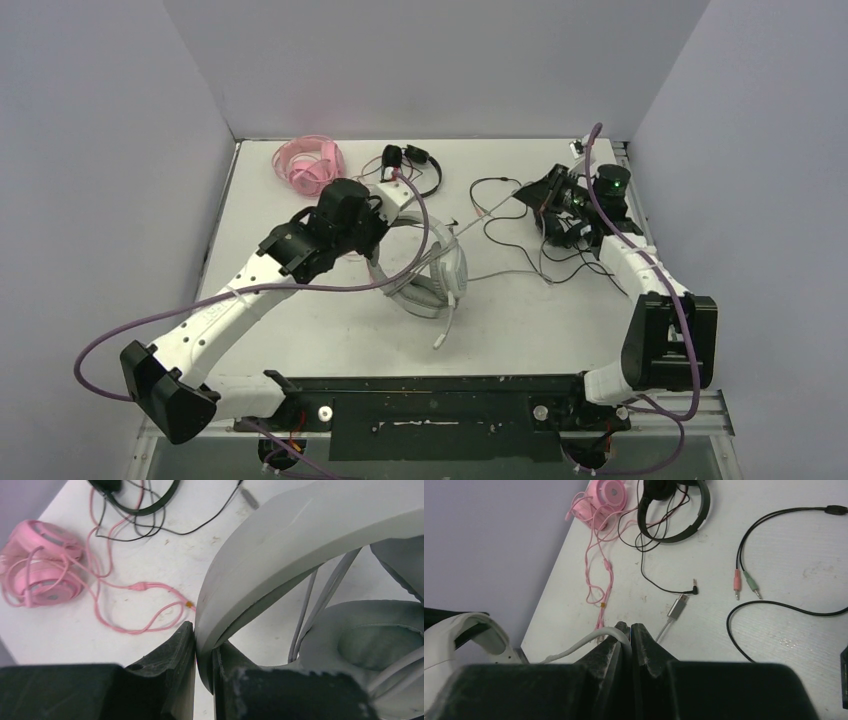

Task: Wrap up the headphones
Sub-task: Wrap the headphones cable around the headphones.

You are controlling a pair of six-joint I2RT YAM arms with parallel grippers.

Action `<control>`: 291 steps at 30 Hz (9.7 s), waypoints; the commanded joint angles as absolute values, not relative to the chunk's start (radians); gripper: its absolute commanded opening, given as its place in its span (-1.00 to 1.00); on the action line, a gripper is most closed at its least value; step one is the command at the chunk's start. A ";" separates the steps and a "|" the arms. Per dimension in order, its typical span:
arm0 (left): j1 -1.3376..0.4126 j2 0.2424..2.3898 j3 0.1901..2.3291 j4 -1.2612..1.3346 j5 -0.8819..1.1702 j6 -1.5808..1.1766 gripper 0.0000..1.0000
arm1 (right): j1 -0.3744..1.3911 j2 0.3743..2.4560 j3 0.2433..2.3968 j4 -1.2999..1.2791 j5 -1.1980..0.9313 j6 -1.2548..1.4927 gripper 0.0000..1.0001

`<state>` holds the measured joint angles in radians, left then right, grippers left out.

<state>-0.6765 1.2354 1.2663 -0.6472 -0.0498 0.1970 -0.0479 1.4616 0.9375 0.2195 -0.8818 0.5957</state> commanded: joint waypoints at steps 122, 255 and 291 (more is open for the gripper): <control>-0.412 1.407 1.636 -0.537 -0.440 -0.693 -1.00 | 1.073 1.205 0.487 0.757 -0.055 0.334 -1.00; -0.719 1.153 1.209 -0.220 -0.283 0.624 -1.00 | 0.521 1.455 0.779 1.033 -1.111 1.268 -0.68; -0.538 1.297 1.739 -0.677 -0.181 -0.203 -1.00 | 0.410 0.783 0.428 0.276 -0.496 0.455 0.74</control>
<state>-0.5468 1.3094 1.6299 -0.6842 -0.1547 -0.0551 0.3862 0.8242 0.5159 0.0879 -0.5346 0.4618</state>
